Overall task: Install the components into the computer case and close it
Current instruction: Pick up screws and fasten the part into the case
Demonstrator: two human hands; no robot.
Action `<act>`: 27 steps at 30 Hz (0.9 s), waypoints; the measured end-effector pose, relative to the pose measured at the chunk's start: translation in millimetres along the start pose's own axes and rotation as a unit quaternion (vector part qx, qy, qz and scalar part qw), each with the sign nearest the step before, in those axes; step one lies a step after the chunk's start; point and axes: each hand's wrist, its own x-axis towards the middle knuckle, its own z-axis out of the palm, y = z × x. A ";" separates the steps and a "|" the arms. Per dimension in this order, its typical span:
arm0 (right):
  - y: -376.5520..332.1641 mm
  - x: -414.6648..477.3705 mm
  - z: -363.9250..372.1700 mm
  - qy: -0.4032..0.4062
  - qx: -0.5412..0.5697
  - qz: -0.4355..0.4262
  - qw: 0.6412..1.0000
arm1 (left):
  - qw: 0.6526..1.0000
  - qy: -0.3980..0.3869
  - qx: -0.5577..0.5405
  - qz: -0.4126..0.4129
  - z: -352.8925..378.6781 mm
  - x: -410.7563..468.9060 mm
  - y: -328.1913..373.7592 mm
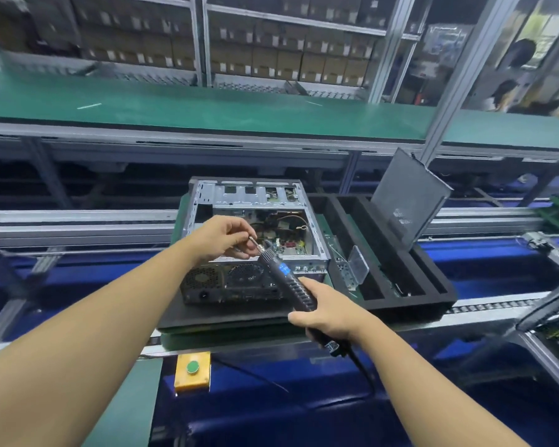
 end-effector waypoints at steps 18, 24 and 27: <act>5.0 -6.0 19.8 -0.012 0.147 -0.017 0.989 | 1.000 -0.004 -0.005 0.008 -6.3 -8.5 -1.4; 9.8 -9.0 19.1 -0.007 0.166 -0.020 0.986 | 1.000 -0.006 0.000 0.009 -3.7 -5.8 2.3; 11.5 -9.5 20.0 -0.007 0.171 -0.025 0.985 | 0.997 -0.028 -0.068 -0.004 7.4 -6.2 2.1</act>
